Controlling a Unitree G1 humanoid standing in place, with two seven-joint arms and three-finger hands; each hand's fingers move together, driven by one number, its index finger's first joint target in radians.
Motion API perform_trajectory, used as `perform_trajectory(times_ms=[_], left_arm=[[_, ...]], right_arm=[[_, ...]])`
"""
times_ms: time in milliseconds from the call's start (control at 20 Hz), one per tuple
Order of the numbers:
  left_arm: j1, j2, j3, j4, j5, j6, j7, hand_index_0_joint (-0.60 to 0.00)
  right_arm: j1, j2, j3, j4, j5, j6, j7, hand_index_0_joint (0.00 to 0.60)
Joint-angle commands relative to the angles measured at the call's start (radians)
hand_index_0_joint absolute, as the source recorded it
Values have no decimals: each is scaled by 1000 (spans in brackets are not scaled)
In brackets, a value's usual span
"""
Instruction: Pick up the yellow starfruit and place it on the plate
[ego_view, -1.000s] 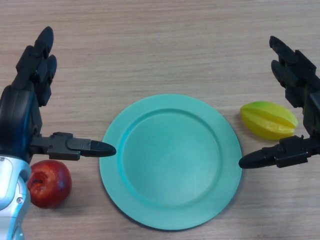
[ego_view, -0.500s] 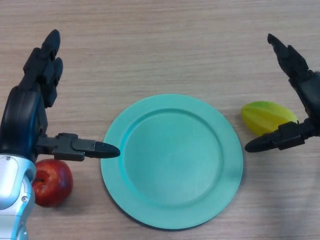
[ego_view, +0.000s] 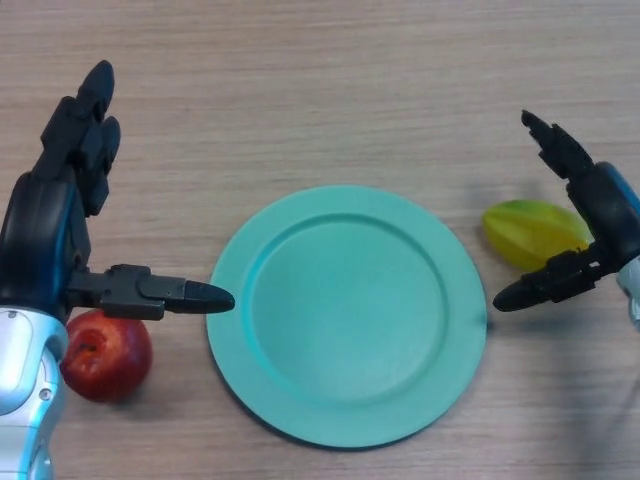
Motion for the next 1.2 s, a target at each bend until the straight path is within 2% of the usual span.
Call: perform_trajectory(times_ms=[50,100,150,200,250,300,350,400,500,600,800,900,1050,1150,1200], left_arm=[[-28,29,56,-56,6,-137,32,0],[-24,30,61,-61,2,-131,29,0],[-23,30,62,-62,2,-131,29,0],[-20,30,63,-62,4,-132,28,0],[-17,30,63,-62,6,-134,27,0],[-11,31,65,-62,12,-141,25,0],[-4,31,66,-60,20,-151,22,0],[4,31,68,-61,28,-156,17,0],[10,30,77,-65,30,-165,16,0],[11,34,85,-67,34,-170,14,0],[18,34,95,-72,25,-172,7,0],[17,34,98,-72,24,-176,9,0],[17,32,95,-70,22,-177,12,0],[15,31,91,-74,18,-176,11,0],[12,31,91,-77,14,-175,11,0]], right_arm=[[-79,-62,-28,11,-23,-139,-116,0],[-96,-66,-21,58,-56,-157,-133,0],[-100,-67,-18,68,-66,-162,-138,50],[-105,-69,-13,88,-86,-173,-150,200],[-110,-70,-10,107,-100,-185,-158,299],[-122,-74,1,151,-140,-212,-179,449],[-134,-88,22,197,-212,-239,-206,549],[-152,-110,48,248,-322,-269,-249,600],[-185,-130,59,299,-455,-280,-350,600],[-178,-119,34,286,-447,-261,-340,600],[-173,-131,36,226,-509,-239,-376,600],[-149,-130,23,127,-512,-221,-353,600],[-97,-109,2,-68,-476,-193,-273,600],[-59,-81,-2,-200,-443,-184,-215,600],[-37,-56,-2,-275,-407,-169,-170,600]])
